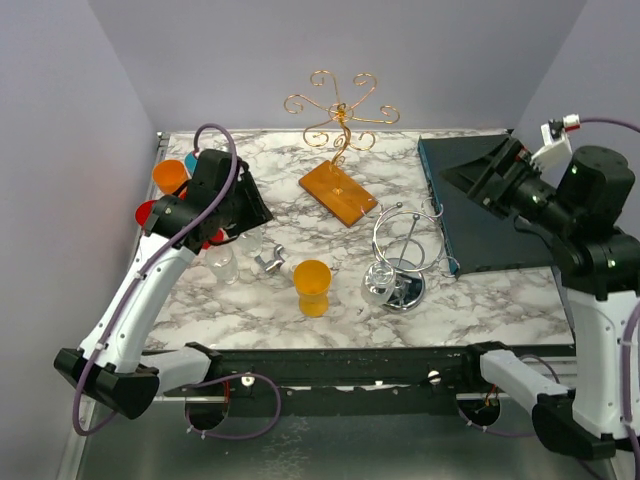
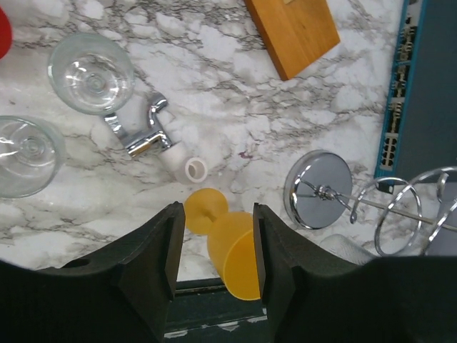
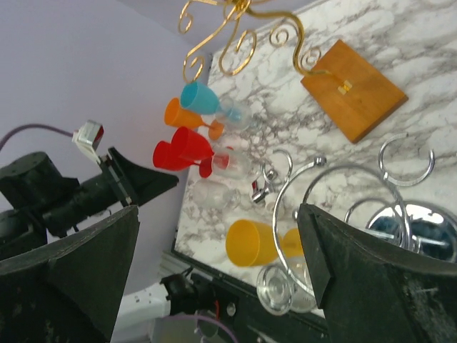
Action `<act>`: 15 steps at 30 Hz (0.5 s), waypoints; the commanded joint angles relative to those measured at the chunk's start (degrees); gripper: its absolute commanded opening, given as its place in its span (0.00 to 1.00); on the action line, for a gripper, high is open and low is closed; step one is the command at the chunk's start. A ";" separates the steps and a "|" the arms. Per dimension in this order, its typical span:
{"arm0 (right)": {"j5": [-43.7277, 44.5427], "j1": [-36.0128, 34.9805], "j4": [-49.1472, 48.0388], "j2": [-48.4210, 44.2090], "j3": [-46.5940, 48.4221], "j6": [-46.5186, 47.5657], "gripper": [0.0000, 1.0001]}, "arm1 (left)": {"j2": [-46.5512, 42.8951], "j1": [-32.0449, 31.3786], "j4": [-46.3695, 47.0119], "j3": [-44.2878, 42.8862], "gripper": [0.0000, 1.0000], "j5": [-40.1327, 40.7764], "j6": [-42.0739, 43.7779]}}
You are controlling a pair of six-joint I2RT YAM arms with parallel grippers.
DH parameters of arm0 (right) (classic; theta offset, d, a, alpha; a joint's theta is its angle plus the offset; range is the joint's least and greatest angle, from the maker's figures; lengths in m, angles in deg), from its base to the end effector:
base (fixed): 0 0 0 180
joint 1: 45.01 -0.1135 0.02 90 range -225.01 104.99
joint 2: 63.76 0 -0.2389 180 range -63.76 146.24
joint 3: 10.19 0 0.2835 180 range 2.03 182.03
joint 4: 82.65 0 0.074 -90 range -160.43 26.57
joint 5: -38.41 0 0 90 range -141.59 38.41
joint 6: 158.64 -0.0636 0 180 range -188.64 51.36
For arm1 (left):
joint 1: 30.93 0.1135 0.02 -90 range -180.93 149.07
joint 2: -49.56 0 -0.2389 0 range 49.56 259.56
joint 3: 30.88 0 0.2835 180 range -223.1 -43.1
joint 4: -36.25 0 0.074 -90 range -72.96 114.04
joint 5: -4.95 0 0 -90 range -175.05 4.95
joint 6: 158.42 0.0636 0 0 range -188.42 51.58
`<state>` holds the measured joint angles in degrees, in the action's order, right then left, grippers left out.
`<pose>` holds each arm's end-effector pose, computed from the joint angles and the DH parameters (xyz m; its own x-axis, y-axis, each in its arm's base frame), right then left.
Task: Take the wine glass off the wine glass rack
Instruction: Place the wine glass at the center of the board, then pick up the wine glass from the wine rack.
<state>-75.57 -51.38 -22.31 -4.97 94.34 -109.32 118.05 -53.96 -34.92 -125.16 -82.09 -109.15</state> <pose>0.2177 0.0503 0.4876 -0.5108 0.5422 -0.6671 -0.2100 0.6738 0.7085 0.2629 -0.1082 0.3612 -0.7295 -0.3979 -0.5563 -0.1567 0.8889 -0.4305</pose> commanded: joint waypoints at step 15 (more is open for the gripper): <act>-16.00 0.08 16.72 -7.78 -13.61 3.64 0.94 | -3.93 -19.42 10.31 7.52 0.49 5.31 -9.74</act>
<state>-89.54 -51.38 -8.30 -12.40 80.81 -108.34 114.07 -70.46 -28.10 -118.89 -80.47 -116.01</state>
